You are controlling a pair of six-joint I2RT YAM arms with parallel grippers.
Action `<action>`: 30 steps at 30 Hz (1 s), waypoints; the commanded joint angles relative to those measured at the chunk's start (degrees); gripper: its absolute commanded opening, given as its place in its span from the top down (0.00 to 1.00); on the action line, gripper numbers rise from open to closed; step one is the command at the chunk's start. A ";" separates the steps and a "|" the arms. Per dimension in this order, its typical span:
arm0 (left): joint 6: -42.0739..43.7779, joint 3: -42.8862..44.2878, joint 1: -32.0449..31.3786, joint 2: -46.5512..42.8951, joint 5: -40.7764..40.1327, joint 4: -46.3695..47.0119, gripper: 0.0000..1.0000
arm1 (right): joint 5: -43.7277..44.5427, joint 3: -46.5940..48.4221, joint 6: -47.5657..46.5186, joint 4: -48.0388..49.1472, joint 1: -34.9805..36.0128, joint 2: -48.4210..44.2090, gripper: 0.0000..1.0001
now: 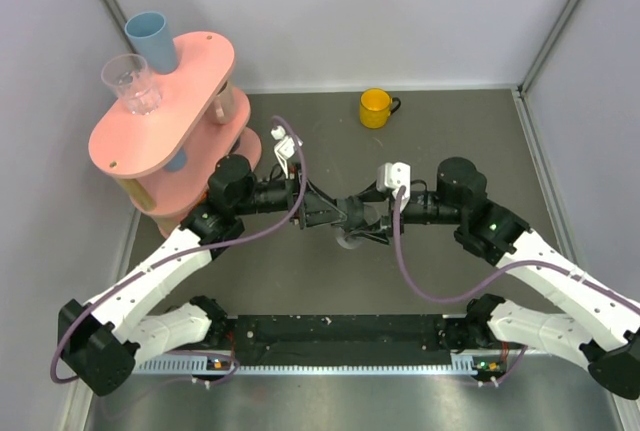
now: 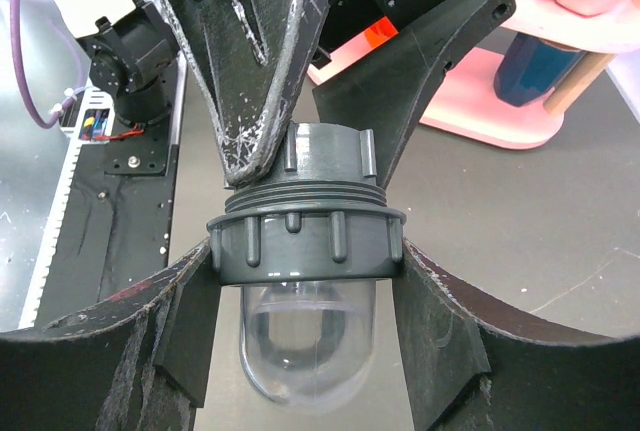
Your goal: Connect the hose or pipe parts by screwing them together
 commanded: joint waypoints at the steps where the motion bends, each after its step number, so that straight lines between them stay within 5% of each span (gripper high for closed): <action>1: 1.47 -1.21 -0.55 -0.29 2.43 4.60 0.30 | -1.58 2.94 1.11 3.08 0.20 0.49 1.00; 5: 3.84 -1.91 -1.16 -0.38 3.66 5.13 0.44 | -2.28 3.29 1.73 3.08 0.20 0.93 1.00; 12: 12.26 -4.55 -1.52 -1.53 5.51 7.77 1.00 | -2.37 4.79 5.50 3.26 0.11 2.33 0.98; 24: 17.47 -0.68 -0.46 0.93 2.61 1.79 1.00 | 1.14 4.61 5.87 -2.09 -0.42 0.76 0.45; 30: 16.51 0.02 -0.11 1.90 2.17 1.78 1.00 | 0.79 4.00 4.37 -5.44 -0.50 -1.44 0.37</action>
